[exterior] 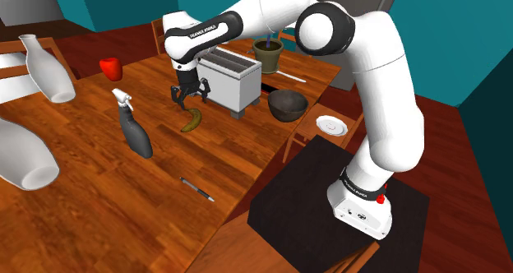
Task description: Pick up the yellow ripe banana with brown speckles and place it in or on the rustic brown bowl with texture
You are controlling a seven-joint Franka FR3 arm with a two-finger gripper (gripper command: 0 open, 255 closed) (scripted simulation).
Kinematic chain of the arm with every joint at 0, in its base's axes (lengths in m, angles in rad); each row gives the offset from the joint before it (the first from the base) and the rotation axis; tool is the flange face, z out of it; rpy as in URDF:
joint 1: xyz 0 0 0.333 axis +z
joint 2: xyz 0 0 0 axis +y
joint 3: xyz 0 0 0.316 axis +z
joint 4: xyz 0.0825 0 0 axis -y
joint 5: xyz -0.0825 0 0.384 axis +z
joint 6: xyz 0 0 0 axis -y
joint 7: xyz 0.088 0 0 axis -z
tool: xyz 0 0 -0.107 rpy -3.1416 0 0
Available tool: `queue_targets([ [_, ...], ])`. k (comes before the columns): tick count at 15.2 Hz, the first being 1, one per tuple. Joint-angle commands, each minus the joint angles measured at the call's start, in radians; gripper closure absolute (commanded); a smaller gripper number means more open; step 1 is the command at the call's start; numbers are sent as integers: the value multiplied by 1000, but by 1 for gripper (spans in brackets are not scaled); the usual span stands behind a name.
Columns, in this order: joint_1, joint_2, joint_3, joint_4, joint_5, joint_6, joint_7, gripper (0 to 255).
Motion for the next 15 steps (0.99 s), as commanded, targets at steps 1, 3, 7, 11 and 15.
queue_targets([
  [1, 1, 19, -2, 4, -1, 14, 1, 0],
  [3, 1, 26, -2, -13, -2, 38, 2, 0],
  [7, 1, 39, -4, -39, -4, 78, 4, 0],
  [11, 1, 40, -4, -39, -4, 78, 4, 0],
  [15, 1, 39, -4, -39, -4, 78, 4, 0],
])
